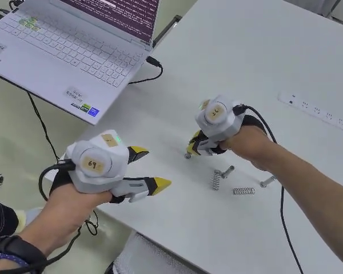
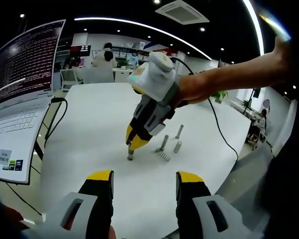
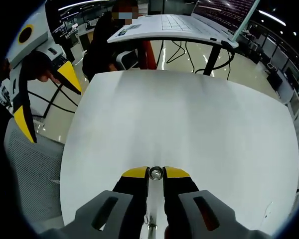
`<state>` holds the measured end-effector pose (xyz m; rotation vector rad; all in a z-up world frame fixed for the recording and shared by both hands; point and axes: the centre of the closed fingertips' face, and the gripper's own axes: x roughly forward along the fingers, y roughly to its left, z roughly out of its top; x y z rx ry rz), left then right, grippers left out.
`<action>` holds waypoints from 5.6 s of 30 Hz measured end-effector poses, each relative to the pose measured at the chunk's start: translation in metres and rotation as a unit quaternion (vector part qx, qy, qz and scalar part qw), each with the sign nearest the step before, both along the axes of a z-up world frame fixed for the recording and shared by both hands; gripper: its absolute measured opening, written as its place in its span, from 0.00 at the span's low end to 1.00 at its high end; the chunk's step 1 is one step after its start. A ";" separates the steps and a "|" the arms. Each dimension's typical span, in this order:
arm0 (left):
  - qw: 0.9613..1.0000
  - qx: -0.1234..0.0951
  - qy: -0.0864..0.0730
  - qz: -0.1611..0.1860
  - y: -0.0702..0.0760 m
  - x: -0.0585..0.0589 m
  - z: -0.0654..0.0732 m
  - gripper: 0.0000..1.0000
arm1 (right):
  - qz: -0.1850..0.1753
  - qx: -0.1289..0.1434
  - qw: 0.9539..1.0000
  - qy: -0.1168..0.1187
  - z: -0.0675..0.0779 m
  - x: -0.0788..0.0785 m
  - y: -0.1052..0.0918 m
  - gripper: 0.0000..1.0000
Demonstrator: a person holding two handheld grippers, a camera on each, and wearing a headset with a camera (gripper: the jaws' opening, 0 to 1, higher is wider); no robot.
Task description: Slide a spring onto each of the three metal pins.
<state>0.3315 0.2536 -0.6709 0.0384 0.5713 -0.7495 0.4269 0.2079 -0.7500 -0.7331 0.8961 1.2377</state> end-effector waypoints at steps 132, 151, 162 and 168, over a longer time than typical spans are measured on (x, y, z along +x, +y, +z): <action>0.999 0.012 -0.033 0.005 -0.017 0.010 0.034 0.48 | -0.324 0.162 0.928 -0.083 0.086 -0.106 -0.190 0.55; 0.999 0.011 -0.032 0.023 -0.008 0.016 0.036 0.51 | -0.374 0.182 0.905 -0.096 0.092 -0.134 -0.216 0.61; 0.999 0.012 -0.030 0.028 -0.012 0.014 0.037 0.53 | -0.382 0.179 0.903 -0.082 0.081 -0.152 -0.223 0.64; 0.999 0.014 -0.029 0.028 -0.021 0.012 0.038 0.53 | -0.383 0.181 0.903 -0.078 0.078 -0.156 -0.226 0.65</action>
